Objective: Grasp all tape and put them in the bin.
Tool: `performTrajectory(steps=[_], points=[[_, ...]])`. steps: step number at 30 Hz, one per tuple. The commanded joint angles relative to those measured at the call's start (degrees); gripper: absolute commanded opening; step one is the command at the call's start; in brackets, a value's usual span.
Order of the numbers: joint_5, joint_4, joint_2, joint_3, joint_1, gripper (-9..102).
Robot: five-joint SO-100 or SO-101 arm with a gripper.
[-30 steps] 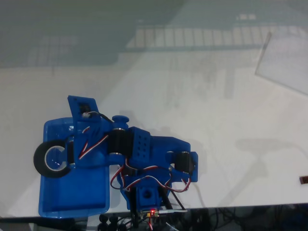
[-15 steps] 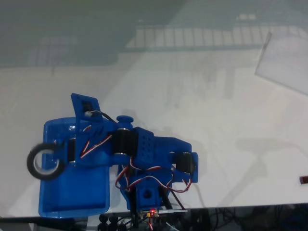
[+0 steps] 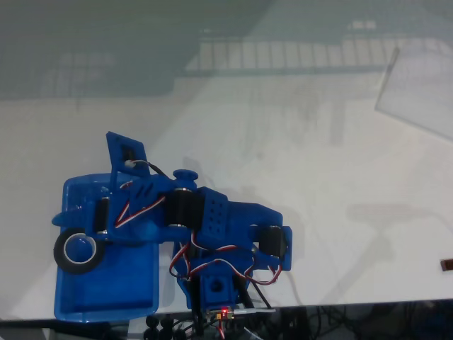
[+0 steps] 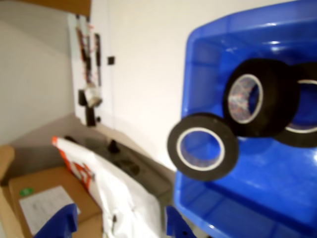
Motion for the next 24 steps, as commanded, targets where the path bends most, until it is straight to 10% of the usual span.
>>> performTrajectory(steps=[1,9,18,24], points=[[0.09,-1.67,-0.35,-0.88,2.02,24],[-4.31,-14.15,-0.97,1.32,33.31,23],[-6.42,-51.77,5.01,27.95,71.02,0],[-6.15,-53.17,9.76,40.34,78.49,0]])
